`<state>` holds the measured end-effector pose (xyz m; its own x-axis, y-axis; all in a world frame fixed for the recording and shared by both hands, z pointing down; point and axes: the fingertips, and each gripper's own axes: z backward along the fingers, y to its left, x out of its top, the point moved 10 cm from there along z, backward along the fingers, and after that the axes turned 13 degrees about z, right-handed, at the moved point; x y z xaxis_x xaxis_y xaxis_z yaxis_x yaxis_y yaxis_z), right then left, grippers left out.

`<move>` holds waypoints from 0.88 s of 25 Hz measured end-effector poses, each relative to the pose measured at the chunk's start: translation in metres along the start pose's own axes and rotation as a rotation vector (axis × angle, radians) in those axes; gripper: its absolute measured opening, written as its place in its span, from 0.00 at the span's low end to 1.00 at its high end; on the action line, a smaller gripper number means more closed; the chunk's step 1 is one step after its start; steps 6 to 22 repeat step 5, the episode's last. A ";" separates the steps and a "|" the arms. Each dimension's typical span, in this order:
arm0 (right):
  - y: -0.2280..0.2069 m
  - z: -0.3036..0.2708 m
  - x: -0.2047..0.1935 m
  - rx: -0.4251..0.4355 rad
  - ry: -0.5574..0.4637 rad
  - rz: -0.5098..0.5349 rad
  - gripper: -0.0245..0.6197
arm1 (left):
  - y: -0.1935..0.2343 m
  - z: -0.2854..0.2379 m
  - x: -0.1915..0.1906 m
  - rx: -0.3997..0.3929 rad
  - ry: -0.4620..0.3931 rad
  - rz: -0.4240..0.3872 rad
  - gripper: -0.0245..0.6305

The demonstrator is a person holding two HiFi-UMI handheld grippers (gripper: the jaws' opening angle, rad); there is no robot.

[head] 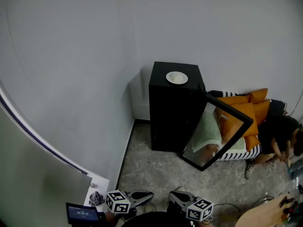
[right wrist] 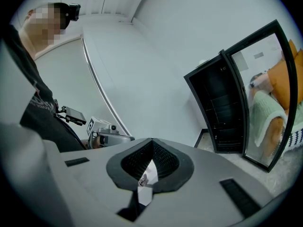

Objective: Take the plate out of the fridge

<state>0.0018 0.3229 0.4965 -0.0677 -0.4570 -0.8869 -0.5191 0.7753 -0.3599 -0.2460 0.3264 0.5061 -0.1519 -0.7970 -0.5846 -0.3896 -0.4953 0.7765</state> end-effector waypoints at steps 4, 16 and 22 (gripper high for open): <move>-0.001 -0.004 0.000 0.006 0.004 0.008 0.05 | 0.003 0.002 0.002 0.002 -0.007 -0.004 0.05; -0.001 -0.005 0.000 0.007 0.004 0.010 0.05 | 0.004 0.003 0.003 0.003 -0.008 -0.005 0.05; -0.001 -0.005 0.000 0.007 0.004 0.010 0.05 | 0.004 0.003 0.003 0.003 -0.008 -0.005 0.05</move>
